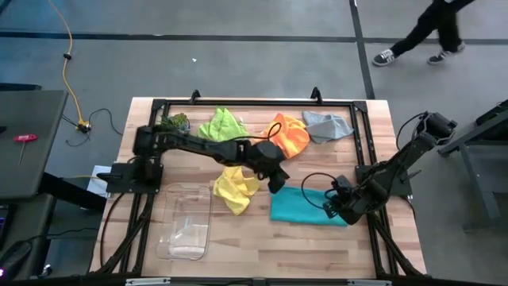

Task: Fold microfiber towels
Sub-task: Fold the blue towel

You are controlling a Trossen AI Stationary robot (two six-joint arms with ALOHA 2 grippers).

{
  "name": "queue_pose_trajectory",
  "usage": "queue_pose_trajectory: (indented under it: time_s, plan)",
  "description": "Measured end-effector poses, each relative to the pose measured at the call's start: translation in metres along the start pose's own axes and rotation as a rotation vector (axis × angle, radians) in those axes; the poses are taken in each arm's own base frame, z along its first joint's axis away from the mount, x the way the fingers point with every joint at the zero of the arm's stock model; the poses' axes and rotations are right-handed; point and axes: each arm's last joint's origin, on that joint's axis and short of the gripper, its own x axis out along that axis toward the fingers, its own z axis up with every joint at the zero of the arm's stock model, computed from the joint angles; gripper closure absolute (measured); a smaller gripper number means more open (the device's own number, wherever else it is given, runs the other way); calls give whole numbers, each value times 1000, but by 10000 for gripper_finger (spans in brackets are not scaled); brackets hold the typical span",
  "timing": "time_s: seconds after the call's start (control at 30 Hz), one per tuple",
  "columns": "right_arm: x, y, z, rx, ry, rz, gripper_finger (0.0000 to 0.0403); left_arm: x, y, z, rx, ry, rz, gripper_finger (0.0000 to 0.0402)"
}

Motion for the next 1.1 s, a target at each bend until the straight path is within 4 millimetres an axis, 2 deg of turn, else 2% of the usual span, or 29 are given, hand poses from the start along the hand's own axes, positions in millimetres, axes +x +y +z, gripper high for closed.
queue_pose_trajectory:
  time_s: [0.1, 0.23, 0.4, 0.57, 0.77, 0.87, 1.1]
  plan:
    - [-3, 0, 1, -14, -6, 18, 403, -13, -12, -9, 71, 4, -17, 402]
    - [-6, 1, 3, -6, -8, 49, 403, -18, -20, -44, 95, 20, -48, 402]
    - [-7, 1, 4, 3, -24, 54, 403, -16, -25, -94, 73, 120, -58, 402]
    - [-5, 2, 11, 33, -80, 57, 403, -5, -21, -120, 219, 194, 39, 401]
    - [-4, 4, 15, 65, -88, 67, 403, 34, -5, -129, 212, 226, 124, 401]
    - [-3, 6, 16, 75, -86, 81, 403, 47, -2, -125, 201, 211, 168, 401]
    - [-1, 9, 15, 85, -86, 93, 403, 56, 5, -109, 252, 174, 194, 401]
